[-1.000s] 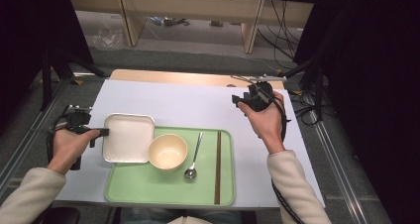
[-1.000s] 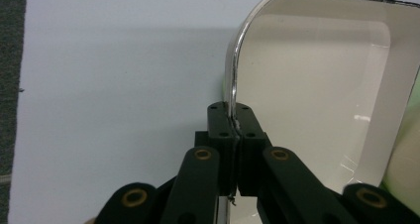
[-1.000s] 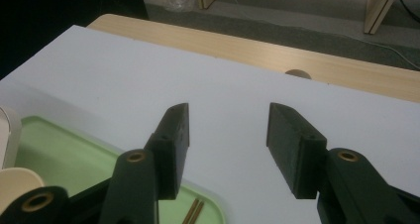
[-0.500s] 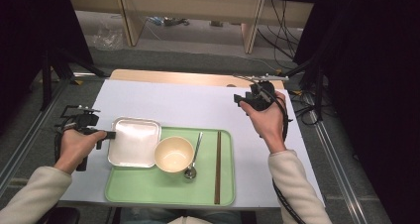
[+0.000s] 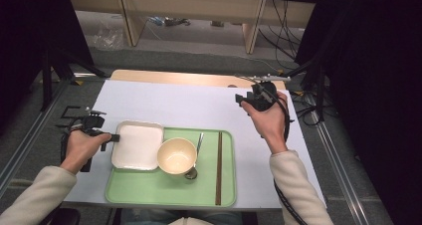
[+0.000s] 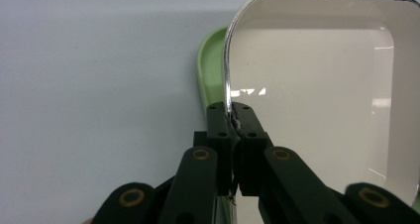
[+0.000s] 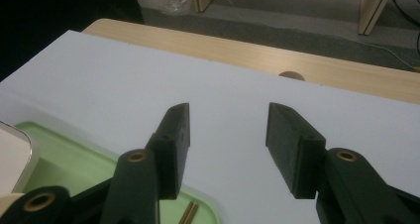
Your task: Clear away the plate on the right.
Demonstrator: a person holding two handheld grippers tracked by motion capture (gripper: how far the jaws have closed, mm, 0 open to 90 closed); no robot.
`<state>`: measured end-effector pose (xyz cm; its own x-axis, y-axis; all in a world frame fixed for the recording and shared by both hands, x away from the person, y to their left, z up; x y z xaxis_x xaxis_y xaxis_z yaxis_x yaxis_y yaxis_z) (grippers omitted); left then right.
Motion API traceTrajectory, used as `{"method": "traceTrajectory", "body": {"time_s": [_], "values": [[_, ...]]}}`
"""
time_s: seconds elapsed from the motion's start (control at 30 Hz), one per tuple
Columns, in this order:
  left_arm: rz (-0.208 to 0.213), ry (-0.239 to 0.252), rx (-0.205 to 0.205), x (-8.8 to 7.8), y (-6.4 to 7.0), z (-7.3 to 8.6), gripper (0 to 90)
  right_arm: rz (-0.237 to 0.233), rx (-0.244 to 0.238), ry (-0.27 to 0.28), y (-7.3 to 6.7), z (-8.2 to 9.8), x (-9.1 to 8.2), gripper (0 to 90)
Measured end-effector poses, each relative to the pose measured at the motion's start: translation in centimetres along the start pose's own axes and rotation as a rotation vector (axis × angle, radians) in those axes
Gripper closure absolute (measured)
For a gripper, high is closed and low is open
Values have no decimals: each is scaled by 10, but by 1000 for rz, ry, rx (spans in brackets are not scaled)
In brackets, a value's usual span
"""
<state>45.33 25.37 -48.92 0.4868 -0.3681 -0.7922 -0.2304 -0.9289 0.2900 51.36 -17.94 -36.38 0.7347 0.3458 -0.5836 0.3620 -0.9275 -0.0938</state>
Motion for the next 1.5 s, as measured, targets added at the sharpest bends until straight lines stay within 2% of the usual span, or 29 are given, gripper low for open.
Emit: {"method": "traceTrajectory", "body": {"time_s": [0.03,0.13,0.27,0.37,0.4,0.43,0.47,0.6,0.63,0.67,0.73,0.87,0.93,1.0,1.1,1.17,1.2,1.23,1.27,1.33,1.43,1.47,1.5], "values": [[-3,-12,14,0,-1,1,869,-6,-1,6,0,-1,0,526],[-7,-1,7,3,-1,1,867,-5,2,6,2,-1,-1,526],[-8,-5,8,7,0,3,866,-1,6,32,3,-2,-1,526],[-12,-10,12,10,1,4,866,-12,-8,39,5,-2,-1,524],[-14,-5,9,12,2,4,866,-11,-8,36,5,-2,-1,524],[-14,-13,22,12,1,5,866,-16,4,31,5,-1,-1,524],[-15,-8,11,13,2,5,866,-9,12,27,5,-1,-2,524],[-6,-15,13,16,1,9,867,-7,0,37,7,-2,-1,524],[0,-17,14,16,1,10,866,-10,14,27,5,-1,-2,524],[-4,-24,20,16,0,11,867,-12,1,29,6,-2,-2,524],[2,-16,10,18,1,11,866,-9,15,31,4,-1,-1,524],[0,-24,21,18,0,13,866,-1,6,32,5,-1,-1,524],[-4,-7,10,19,1,13,864,-10,-5,37,5,-3,-2,524],[2,-20,24,19,0,14,863,-1,-14,38,7,-3,-3,524],[-1,-16,28,19,0,15,859,-6,6,40,5,-4,-3,524],[-3,-11,51,19,-1,14,856,-4,2,40,4,-4,-3,524],[-24,-43,-17,16,3,19,852,-2,7,36,4,-3,-3,524],[-4,-11,37,19,1,16,848,0,12,39,3,-3,-3,524],[-12,21,29,21,2,15,846,4,6,41,4,-3,-3,524],[-13,26,57,20,1,15,834,13,-14,31,7,-3,-3,523],[-13,38,79,19,1,15,815,-1,6,40,6,-3,-3,523],[-16,61,90,19,1,14,805,-4,6,41,6,-3,-4,524],[-16,49,94,17,1,15,796,-5,1,41,6,-4,-4,523]]}}
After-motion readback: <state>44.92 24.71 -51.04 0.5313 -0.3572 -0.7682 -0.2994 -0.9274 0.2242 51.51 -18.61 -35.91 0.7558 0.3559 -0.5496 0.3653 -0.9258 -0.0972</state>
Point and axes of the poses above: each handheld gripper's, and its own axes: x roughly forward along the jaws, z roughly out of its underside, y roughly to its right, the point moved 6 cm from there along x, roughly forward along the jaws, and after that the axes turned 2 degrees about z, right-handed, at the moved point
